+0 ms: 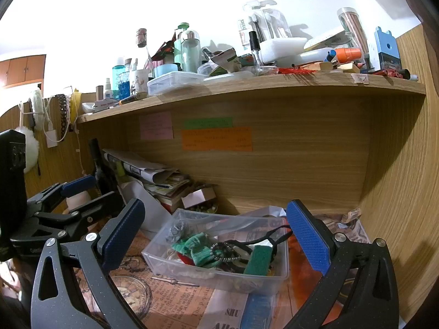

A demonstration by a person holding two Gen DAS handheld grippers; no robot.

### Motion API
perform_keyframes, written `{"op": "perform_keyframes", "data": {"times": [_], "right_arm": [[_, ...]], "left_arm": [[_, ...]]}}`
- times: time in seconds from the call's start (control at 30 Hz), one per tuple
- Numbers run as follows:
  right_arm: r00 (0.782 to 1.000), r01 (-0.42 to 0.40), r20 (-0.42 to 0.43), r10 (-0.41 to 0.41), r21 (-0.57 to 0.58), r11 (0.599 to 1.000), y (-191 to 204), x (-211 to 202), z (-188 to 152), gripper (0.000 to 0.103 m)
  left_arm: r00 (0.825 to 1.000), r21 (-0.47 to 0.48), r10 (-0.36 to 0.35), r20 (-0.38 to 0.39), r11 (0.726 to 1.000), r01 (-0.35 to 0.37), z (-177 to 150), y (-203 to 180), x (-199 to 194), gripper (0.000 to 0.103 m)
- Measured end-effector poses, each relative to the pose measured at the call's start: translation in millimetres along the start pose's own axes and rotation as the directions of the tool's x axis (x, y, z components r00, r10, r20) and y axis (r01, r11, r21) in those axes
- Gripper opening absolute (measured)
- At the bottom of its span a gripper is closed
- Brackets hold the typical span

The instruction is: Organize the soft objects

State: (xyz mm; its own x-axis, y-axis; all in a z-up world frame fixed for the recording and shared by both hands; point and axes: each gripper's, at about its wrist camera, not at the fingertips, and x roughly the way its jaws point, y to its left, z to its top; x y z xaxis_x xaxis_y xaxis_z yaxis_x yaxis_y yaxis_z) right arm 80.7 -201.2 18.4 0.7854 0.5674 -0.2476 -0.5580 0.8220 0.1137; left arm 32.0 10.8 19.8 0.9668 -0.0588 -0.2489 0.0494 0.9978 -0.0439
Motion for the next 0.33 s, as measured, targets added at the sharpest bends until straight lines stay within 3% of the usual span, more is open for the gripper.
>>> {"op": "perform_keyframes", "data": {"times": [0.33], "right_arm": [[1.000, 0.005, -0.007, -0.005, 0.001, 1.000, 2.2, 4.3, -3.3, 0.103]], "left_arm": [[1.000, 0.001, -0.011, -0.002, 1.000, 0.011, 0.2, 0.2, 0.4, 0.103]]}}
